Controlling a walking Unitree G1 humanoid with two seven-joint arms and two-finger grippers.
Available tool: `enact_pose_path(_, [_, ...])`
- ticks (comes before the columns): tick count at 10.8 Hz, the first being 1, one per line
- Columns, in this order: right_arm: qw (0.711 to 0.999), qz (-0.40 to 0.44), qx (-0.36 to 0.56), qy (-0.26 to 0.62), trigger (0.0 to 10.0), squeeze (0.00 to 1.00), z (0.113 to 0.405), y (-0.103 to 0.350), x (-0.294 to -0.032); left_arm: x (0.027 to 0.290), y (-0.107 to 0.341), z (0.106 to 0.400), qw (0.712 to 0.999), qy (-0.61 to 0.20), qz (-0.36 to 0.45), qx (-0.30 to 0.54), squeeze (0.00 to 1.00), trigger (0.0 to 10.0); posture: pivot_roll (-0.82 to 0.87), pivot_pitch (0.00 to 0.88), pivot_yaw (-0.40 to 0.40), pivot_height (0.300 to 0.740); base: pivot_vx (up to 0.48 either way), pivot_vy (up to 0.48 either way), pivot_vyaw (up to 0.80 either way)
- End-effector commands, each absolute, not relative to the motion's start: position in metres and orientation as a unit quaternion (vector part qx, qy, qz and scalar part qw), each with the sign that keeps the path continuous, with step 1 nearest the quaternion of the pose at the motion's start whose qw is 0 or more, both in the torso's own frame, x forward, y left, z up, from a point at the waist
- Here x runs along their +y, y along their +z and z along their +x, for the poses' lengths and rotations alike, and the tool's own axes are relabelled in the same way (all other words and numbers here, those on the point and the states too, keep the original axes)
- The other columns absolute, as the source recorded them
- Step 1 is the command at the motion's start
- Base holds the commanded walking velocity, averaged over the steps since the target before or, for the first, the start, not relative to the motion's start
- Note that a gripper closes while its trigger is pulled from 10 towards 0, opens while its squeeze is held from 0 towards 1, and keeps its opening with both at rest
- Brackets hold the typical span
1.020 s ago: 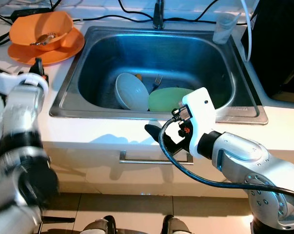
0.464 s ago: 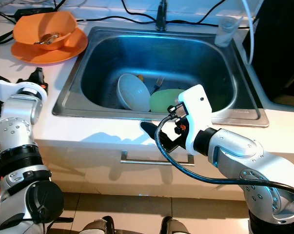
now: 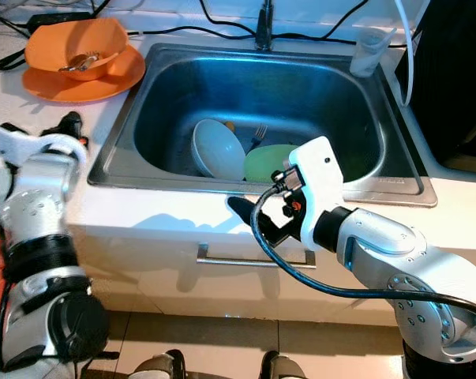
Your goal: Kitchen organization
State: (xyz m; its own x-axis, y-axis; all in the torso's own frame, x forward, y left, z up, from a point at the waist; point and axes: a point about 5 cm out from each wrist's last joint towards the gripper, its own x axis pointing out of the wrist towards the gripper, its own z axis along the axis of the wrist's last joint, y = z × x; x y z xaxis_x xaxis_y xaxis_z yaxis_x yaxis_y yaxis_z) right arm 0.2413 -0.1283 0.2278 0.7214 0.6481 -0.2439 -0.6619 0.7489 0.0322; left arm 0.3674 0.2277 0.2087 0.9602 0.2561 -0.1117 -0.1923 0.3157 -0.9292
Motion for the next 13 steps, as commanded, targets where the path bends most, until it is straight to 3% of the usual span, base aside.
enact_pose_path(1, [0.927,-0.034,0.115,0.356,10.0,0.00,0.239,0.230,-0.128,0.221,0.186,0.368,0.799,0.150,-0.582,0.012,1.00,10.0,-0.11,0.179,-0.034,0.740,0.000,0.000,0.00])
enact_pose_path(8, [0.929,-0.040,0.119,0.349,10.0,0.00,0.233,0.232,-0.133,0.209,0.186,0.389,0.779,0.141,-0.611,0.008,1.00,10.0,-0.16,0.191,-0.033,0.740,0.000,0.000,0.00])
enact_pose_path(13, [0.930,-0.041,0.125,0.343,10.0,0.00,0.230,0.232,-0.136,0.225,0.187,0.399,0.771,0.185,-0.610,-0.005,1.00,10.0,-0.17,0.204,-0.033,0.740,0.000,0.000,0.00])
